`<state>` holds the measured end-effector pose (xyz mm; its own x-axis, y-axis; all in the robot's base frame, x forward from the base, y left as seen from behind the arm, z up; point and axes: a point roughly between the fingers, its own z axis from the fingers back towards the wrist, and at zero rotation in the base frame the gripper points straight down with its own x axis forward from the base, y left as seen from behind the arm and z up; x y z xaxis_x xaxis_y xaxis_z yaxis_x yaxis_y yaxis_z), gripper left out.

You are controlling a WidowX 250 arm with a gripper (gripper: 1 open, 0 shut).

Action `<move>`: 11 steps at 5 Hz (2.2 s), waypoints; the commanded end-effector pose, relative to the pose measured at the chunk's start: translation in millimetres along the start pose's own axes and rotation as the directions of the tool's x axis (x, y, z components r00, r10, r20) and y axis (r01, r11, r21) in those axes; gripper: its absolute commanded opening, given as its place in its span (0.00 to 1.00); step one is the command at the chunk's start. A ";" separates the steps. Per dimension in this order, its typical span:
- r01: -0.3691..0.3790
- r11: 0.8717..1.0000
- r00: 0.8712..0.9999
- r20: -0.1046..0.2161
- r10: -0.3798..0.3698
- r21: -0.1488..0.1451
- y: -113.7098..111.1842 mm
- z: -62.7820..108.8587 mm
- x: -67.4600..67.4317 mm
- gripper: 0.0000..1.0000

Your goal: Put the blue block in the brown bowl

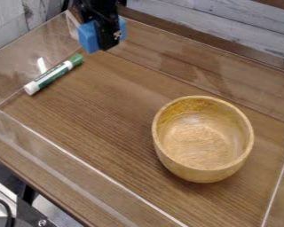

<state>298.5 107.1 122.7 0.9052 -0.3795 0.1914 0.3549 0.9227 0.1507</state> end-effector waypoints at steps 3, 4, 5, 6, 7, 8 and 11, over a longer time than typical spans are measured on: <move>-0.008 0.993 0.995 0.096 -0.003 0.118 28.8 -3.7 10.8 0.00; -0.015 0.989 0.993 0.116 -0.002 0.144 36.2 -9.2 10.5 0.00; -0.025 0.984 0.990 0.138 0.000 0.174 45.2 -12.1 9.3 0.00; -0.047 0.985 0.989 0.148 0.022 0.169 18.2 0.7 4.4 0.00; -0.069 0.984 0.987 0.155 0.044 0.165 -6.8 13.2 0.7 0.00; -0.094 0.982 0.985 0.161 0.068 0.163 -28.7 23.6 -3.5 0.00; -0.141 0.983 0.977 0.175 0.119 0.120 -95.6 43.3 -6.4 0.00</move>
<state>244.3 18.1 138.3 0.8989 -0.2793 0.3378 0.2092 0.9506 0.2291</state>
